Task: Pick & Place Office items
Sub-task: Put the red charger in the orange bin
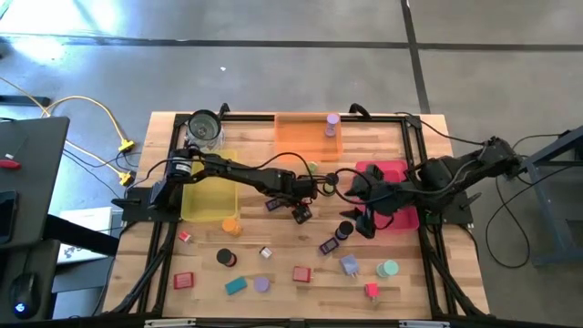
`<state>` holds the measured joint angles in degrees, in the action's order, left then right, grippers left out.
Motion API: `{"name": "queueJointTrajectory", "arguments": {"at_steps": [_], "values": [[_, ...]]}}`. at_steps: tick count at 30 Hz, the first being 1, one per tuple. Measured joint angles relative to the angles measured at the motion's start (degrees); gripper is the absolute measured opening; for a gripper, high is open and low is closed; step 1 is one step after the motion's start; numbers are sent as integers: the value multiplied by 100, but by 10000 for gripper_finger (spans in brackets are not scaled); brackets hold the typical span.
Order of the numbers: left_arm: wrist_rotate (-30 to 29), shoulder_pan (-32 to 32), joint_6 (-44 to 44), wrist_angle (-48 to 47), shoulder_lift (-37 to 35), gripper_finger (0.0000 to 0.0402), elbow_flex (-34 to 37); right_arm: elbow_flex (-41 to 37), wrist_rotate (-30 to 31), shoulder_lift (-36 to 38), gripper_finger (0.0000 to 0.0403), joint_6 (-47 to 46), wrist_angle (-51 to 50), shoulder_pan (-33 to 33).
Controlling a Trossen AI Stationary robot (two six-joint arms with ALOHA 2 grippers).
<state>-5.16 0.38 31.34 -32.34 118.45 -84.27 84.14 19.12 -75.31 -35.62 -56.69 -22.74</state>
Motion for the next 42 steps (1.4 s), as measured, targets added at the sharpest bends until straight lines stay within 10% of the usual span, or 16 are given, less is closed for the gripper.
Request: {"name": "queueJointTrajectory", "arguments": {"at_steps": [7, 19, 33, 42], "values": [[-101, 3, 31, -328, -127, 140, 6, 0, 28, 0, 259, 1287, 332, 432], [-729, -44, 690, -1744, -2236, 141, 2, 2, 10, 164, 259, 2858, 910, 1172], [-1092, -216, 3579, -5393, -4354, 141, -11, 0, -338, 164, 258, 3463, 1259, 1913], [-720, 686, 2555, -5758, -4374, 141, 310, 0, -923, 102, 224, 3543, 1418, 2549]]}}
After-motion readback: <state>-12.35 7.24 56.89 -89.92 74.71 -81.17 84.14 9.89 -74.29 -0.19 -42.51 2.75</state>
